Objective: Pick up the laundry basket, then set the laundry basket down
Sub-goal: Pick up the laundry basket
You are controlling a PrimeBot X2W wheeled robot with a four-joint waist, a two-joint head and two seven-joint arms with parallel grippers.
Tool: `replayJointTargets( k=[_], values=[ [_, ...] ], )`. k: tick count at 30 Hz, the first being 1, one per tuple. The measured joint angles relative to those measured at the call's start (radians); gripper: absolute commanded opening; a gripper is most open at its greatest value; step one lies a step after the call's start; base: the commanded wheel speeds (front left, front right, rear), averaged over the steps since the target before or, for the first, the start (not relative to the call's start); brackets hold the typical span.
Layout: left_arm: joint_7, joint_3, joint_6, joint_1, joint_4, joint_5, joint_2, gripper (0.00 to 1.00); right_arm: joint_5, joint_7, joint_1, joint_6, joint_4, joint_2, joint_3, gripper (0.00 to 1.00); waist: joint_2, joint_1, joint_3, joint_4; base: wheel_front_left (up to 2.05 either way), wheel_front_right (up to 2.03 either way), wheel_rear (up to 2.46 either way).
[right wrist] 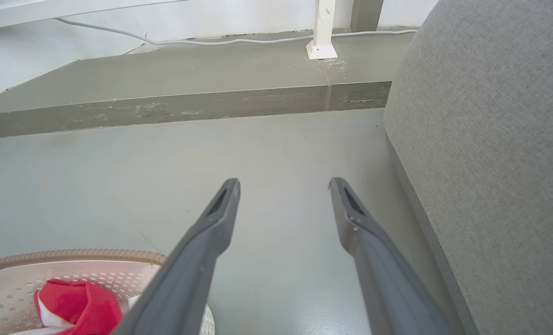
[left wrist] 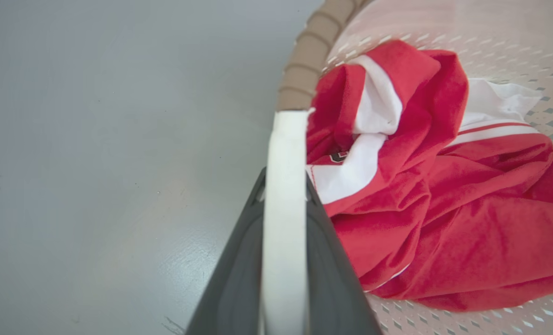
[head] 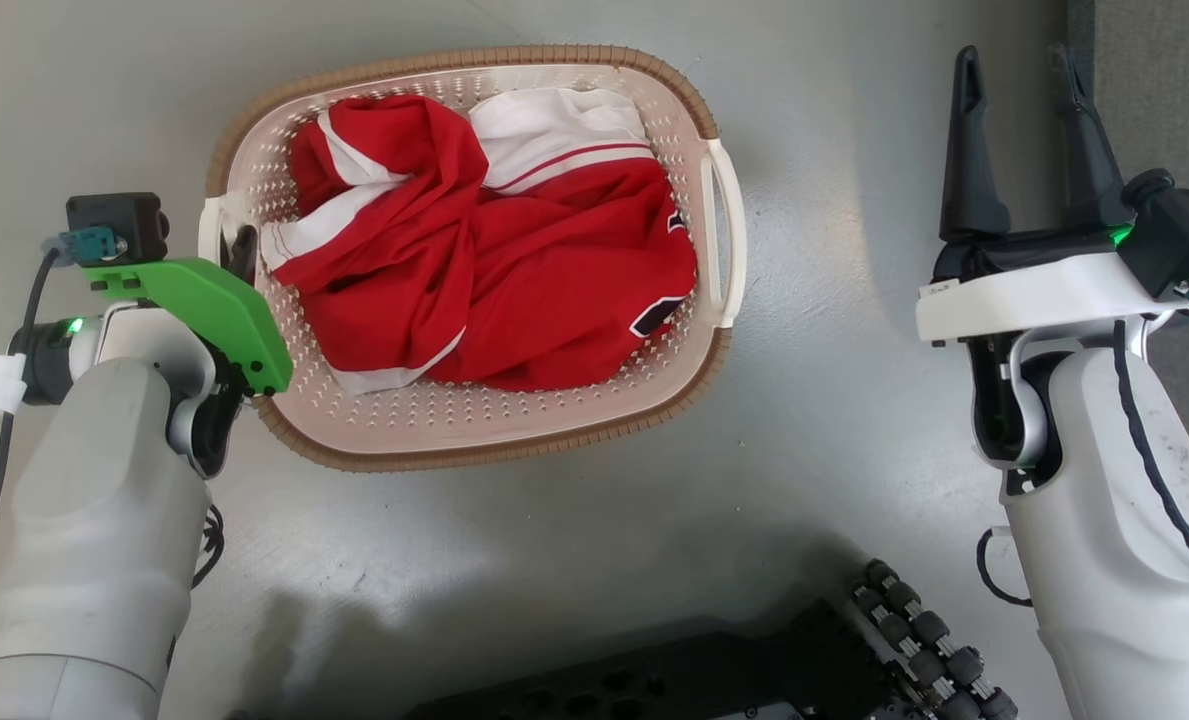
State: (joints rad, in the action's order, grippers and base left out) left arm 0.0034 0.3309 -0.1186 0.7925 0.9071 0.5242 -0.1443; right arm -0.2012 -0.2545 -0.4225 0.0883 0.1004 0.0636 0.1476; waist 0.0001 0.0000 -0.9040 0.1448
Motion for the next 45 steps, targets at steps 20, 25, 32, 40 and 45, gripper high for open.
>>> replayJointTargets(
  k=[20, 25, 32, 40, 45],
  values=[
    [-0.193, 0.014, -0.004, 0.013, 0.015, -0.004, 0.025, 1.0, 0.002, 0.0, 0.0, -0.024, 0.052, -0.002, -0.038, 1.0, 0.0, -0.0001, 0.068, -0.022, 0.0, 0.0, 0.0],
    [-0.256, 0.026, -0.004, 0.006, -0.026, -0.025, 0.026, 1.0, 0.018, 0.0, 0.0, -0.032, 0.072, 0.003, -0.051, 1.0, 0.0, -0.0001, 0.126, -0.036, 0.0, 0.0, 0.0],
    [-0.261, 0.027, -0.004, -0.023, -0.093, -0.063, 0.024, 1.0, 0.019, 0.0, 0.003, -0.038, 0.087, 0.008, -0.072, 1.0, 0.0, -0.0001, 0.204, -0.054, 0.0, 0.0, 0.0],
    [-0.26, -0.007, 0.006, -0.08, -0.25, -0.081, 0.024, 1.0, 0.024, 0.0, 0.046, -0.046, 0.118, 0.01, -0.082, 1.0, 0.0, -0.0001, 0.314, -0.077, 0.0, 0.0, 0.0],
    [-0.26, -0.039, 0.03, -0.124, -0.363, -0.12, 0.02, 1.0, 0.026, 0.0, 0.074, -0.053, 0.132, 0.011, -0.086, 1.0, 0.0, -0.0001, 0.385, -0.09, 0.0, 0.0, 0.0]
  ],
)
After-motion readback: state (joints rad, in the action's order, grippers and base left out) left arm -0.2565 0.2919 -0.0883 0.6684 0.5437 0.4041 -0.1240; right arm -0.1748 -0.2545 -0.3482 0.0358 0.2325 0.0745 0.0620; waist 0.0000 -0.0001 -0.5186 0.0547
